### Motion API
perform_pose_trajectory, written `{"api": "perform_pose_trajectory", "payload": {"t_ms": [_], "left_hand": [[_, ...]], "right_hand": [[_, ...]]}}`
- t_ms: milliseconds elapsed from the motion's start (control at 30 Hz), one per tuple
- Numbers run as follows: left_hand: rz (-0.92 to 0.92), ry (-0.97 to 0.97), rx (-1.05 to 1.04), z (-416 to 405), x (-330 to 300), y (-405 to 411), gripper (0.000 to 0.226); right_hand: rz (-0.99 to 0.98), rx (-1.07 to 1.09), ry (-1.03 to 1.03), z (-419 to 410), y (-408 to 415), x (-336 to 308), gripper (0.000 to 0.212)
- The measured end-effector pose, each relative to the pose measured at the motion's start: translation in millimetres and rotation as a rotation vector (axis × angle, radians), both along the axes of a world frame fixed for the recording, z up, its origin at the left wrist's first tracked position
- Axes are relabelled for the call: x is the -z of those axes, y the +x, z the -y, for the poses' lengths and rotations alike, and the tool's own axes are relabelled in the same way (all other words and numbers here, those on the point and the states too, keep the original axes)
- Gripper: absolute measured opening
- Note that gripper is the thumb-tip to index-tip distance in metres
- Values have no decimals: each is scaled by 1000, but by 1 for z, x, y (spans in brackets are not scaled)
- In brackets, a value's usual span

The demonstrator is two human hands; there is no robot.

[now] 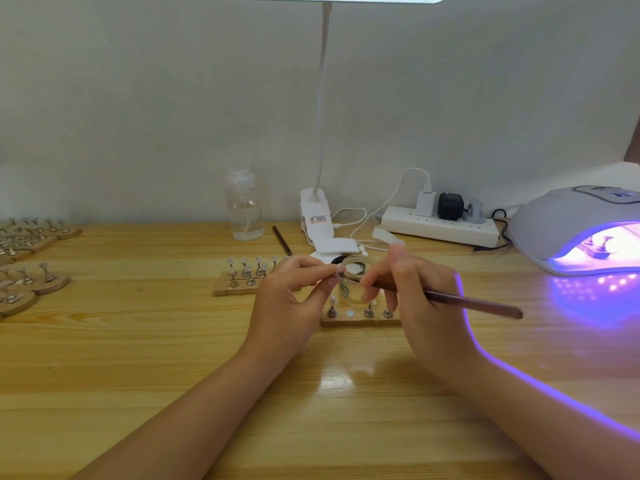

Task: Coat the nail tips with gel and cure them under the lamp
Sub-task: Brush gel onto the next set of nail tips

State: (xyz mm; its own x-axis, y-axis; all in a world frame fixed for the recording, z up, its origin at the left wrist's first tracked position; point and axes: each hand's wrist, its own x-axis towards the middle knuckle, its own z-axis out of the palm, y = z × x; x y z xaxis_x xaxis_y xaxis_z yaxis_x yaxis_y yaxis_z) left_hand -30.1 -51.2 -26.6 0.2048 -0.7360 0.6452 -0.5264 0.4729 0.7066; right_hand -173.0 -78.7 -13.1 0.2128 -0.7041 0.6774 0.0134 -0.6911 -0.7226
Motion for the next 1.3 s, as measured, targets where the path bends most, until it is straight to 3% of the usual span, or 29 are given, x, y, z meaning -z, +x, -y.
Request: {"api": "perform_pose_trajectory", "payload": {"t_ms": [167,367,733,1033,1300], "left_hand": [[0,-2,-5,0,0,-1,23],[1,-10,-31,-1,-2,-1,25],[-128,150,39,-3,-9,-1,17],[28,245,98,0,-4,-4,18],[9,316,113,3,-1,-4,27]], "right_hand": [[-11,49,-83,1,0,-1,41],[73,-37,26,1,-1,1,50],[240,171,84,22,-14,6,44],[299,226,182,32,-18,13,46],[306,218,197,33,-17,13,47]]}}
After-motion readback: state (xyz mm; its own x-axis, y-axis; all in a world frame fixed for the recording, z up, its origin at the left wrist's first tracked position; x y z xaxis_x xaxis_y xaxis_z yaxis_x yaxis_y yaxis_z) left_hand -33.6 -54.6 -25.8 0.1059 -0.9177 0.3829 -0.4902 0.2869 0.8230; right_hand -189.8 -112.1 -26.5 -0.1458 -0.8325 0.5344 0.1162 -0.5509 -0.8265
